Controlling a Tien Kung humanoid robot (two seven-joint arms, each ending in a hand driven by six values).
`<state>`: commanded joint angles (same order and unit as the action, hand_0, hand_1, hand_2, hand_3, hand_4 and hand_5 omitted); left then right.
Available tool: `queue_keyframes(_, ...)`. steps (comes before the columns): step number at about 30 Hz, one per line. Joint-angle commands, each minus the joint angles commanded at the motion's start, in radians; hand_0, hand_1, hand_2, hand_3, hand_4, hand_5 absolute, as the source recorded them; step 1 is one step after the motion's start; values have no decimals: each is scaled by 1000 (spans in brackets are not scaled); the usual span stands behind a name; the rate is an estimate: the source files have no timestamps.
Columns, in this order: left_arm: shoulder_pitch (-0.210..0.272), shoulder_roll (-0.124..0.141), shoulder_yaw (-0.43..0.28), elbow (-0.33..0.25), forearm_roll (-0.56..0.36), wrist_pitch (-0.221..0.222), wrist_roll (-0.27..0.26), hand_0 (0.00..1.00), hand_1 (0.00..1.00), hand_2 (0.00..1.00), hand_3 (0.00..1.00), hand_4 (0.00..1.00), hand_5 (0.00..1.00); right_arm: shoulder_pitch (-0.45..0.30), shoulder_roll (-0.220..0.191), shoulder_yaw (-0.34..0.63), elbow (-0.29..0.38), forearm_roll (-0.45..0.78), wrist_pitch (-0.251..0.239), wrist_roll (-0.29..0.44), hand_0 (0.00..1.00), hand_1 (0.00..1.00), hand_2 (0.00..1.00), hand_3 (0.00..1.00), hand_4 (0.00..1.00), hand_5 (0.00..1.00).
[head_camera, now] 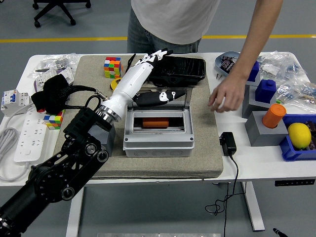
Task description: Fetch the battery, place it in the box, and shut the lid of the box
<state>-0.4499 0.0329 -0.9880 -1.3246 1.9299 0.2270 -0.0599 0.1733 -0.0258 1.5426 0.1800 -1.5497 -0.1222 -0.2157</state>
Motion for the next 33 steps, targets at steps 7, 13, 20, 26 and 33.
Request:
queue_keyframes(7,-5,0,-11,14,96,4,63,998,998,998,761,998,998,-1,1,0,0,-1,0,0,542,557,586,523,907,742)
queue_keyframes(13,-7,0,-17,17,157,10,104,998,998,995,642,998,998,-1,1,0,0,0,0,0,544,557,586,523,907,741)
queue_keyframes(20,-8,0,-13,19,182,4,120,998,998,983,617,998,998,0,0,3,0,0,-1,0,546,557,586,523,907,742)
queue_keyframes(26,-9,-3,-13,53,176,-2,120,998,998,980,621,998,998,0,1,3,0,1,-1,2,545,557,586,523,907,742)
queue_keyframes(33,-1,0,0,44,177,-8,121,998,998,973,620,998,998,-2,2,5,0,0,-1,1,541,556,586,523,907,741)
